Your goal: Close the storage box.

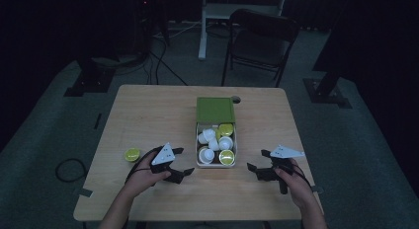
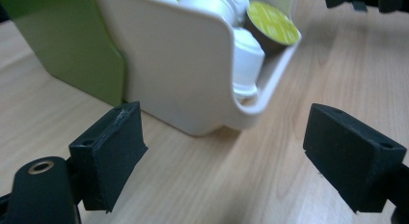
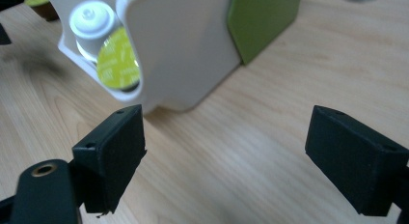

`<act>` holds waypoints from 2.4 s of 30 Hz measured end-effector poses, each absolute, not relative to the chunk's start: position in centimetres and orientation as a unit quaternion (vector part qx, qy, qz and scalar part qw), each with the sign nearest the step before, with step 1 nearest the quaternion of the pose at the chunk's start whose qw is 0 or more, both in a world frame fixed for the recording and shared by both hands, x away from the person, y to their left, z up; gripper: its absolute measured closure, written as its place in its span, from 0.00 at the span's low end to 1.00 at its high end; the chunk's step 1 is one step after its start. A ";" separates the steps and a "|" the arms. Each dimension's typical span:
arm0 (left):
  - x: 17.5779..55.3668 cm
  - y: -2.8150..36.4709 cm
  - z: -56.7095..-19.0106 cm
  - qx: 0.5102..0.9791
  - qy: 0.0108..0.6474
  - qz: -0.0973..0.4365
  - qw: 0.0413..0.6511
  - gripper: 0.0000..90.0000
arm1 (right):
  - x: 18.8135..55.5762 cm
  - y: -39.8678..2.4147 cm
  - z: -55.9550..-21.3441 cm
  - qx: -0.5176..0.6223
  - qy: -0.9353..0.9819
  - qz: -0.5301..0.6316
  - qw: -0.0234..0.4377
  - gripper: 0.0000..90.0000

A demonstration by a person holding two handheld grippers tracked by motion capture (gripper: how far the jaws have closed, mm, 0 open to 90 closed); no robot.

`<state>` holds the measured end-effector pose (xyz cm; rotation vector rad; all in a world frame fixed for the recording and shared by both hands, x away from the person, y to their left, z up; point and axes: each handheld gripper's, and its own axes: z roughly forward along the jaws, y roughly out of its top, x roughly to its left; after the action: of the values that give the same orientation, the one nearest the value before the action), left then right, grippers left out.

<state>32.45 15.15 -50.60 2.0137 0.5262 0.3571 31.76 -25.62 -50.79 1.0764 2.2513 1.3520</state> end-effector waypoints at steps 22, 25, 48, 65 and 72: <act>34.1 13.9 -49.8 0.797 0.250 0.179 0.520 0.16 | 32.6 -23.0 -49.4 0.349 0.764 0.528 0.125 0.15; 34.3 14.0 -49.7 0.793 0.267 0.178 0.518 0.16 | 32.9 -22.9 -49.3 0.346 0.765 0.525 0.138 0.15; 35.3 13.2 -50.2 0.792 0.277 0.179 0.514 0.17 | 34.8 -22.3 -50.3 0.363 0.767 0.514 0.126 0.15; 35.5 13.1 -50.1 0.793 0.275 0.184 0.512 0.17 | 35.4 -22.2 -50.0 0.361 0.774 0.504 0.128 0.14; 35.8 13.0 -50.2 0.793 0.276 0.185 0.511 0.17 | 35.6 -22.2 -49.8 0.363 0.777 0.497 0.133 0.14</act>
<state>35.77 12.99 -50.18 1.9081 0.6632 0.4458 35.59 -22.19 -49.80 1.0520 2.2548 1.4419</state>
